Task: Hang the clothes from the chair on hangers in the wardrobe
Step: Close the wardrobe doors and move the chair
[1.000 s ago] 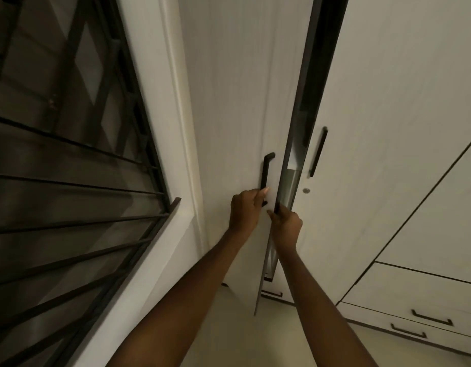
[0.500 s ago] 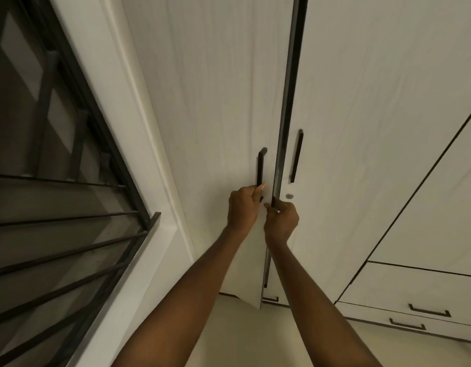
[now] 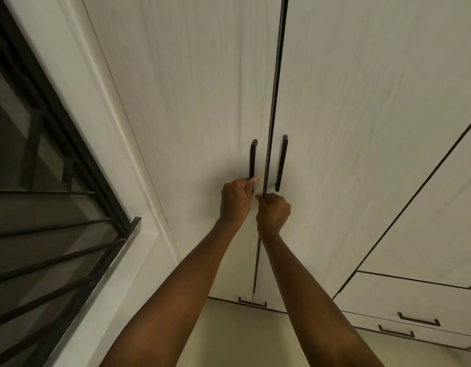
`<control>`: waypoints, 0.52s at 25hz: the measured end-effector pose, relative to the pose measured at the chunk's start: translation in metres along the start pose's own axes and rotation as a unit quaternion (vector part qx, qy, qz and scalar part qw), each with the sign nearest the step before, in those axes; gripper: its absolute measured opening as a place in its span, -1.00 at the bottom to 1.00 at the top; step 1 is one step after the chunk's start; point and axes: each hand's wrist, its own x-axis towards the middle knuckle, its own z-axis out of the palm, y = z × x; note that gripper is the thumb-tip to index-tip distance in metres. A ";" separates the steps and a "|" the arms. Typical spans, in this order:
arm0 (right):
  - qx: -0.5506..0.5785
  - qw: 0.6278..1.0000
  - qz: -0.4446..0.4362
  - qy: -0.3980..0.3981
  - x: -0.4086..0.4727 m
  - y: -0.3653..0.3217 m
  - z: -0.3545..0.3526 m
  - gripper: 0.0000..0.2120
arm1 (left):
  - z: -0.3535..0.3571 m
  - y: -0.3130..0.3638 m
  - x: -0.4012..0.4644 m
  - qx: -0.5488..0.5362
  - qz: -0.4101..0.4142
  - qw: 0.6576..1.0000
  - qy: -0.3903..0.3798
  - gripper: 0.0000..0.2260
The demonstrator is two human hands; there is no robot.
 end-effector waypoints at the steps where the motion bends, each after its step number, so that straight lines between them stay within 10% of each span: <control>1: -0.004 1.000 -0.001 0.004 0.007 0.003 0.003 -0.88 | 0.004 -0.001 0.004 0.006 0.000 1.000 0.000 -0.61; 13: -0.035 0.998 -0.042 0.018 0.031 0.020 0.022 -0.71 | 0.028 -0.013 0.025 0.006 0.010 1.000 0.017 -0.67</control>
